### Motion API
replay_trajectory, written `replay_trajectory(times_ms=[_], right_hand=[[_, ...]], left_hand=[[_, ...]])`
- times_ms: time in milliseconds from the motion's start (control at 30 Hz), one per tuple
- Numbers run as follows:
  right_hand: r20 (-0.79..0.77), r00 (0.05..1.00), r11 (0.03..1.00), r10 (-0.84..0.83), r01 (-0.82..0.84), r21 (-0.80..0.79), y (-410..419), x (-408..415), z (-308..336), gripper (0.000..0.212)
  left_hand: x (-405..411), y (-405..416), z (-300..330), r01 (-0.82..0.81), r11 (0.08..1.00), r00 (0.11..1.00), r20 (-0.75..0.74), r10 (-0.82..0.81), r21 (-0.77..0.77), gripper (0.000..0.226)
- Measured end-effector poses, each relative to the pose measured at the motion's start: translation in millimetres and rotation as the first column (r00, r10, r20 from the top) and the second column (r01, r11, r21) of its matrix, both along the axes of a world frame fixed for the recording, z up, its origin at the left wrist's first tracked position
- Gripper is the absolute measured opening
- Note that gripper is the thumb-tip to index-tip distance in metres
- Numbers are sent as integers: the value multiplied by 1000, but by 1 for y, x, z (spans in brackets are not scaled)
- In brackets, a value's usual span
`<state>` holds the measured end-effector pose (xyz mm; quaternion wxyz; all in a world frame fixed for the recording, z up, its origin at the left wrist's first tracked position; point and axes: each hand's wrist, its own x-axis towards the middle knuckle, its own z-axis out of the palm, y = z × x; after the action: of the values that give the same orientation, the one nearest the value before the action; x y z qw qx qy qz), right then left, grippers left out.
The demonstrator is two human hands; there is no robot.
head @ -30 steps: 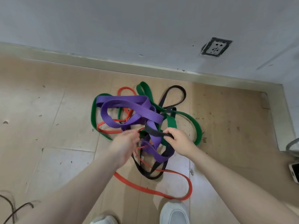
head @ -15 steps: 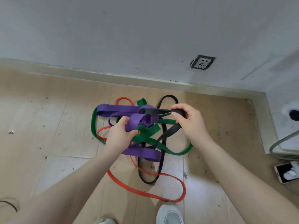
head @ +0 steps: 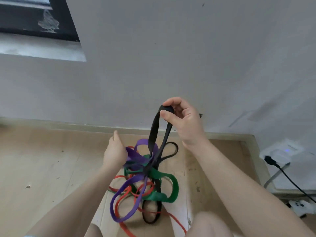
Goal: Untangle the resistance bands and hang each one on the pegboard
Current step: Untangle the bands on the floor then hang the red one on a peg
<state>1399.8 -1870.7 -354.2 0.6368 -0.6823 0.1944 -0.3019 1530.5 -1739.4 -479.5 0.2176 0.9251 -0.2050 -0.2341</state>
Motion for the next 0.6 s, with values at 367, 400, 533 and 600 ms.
replay_trajectory(times_ms=[367,400,533,600], right_hand=[[244,970,982,-6,-40,183,-11,14,64,25],[231,973,983,2,-44,179,-12,15,67,27],[207,978,961,32,-88,263,-29,11,65,43],[125,992,947,10,-49,317,-39,4,54,74]], left_hand=[[-41,-33,76,435,748,855,-31,-518,-501,47],[-44,-37,77,419,754,869,-16,-494,-506,43],[-53,-40,89,295,762,917,-53,-396,-576,26],[-53,-39,101,141,745,942,-143,-303,-652,16]])
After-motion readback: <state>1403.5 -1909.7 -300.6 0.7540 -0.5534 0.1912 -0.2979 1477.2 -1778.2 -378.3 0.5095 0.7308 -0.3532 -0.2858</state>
